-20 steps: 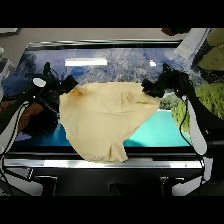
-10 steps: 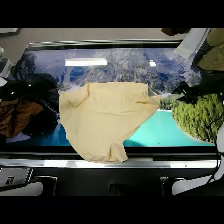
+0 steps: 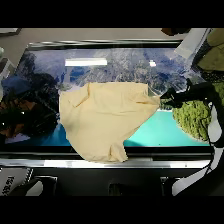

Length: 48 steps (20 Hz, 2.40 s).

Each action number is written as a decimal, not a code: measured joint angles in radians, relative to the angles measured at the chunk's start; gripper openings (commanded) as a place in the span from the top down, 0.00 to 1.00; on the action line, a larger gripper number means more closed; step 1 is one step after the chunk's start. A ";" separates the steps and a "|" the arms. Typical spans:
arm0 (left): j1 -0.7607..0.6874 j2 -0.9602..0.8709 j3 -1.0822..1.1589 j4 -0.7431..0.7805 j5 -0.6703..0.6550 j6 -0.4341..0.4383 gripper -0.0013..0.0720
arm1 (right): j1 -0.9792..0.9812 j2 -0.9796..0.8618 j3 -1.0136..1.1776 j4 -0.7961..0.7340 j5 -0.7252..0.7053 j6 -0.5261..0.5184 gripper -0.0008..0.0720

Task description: Fold the clothes and pants, and hang the long-sleeved shirts on hangers.

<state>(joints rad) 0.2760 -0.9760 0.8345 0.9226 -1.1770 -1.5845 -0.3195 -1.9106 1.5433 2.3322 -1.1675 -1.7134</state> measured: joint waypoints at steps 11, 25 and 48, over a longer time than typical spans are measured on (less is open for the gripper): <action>-0.092 0.101 -0.312 -0.073 -0.042 -0.024 0.10 | 0.069 0.002 -0.001 -0.077 0.049 0.004 0.95; -0.461 0.043 -0.517 -0.222 0.200 -0.127 0.10 | 0.071 0.156 -0.001 -0.092 -0.024 0.056 0.95; -0.395 0.019 0.068 -0.212 0.274 0.033 0.96 | 0.071 0.645 0.031 -0.095 0.064 -0.024 0.95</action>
<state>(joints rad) -0.1188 -0.9569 0.9028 0.7101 -0.9028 -1.5513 -0.2485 -1.2655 1.5745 2.2372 -1.1034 -1.7378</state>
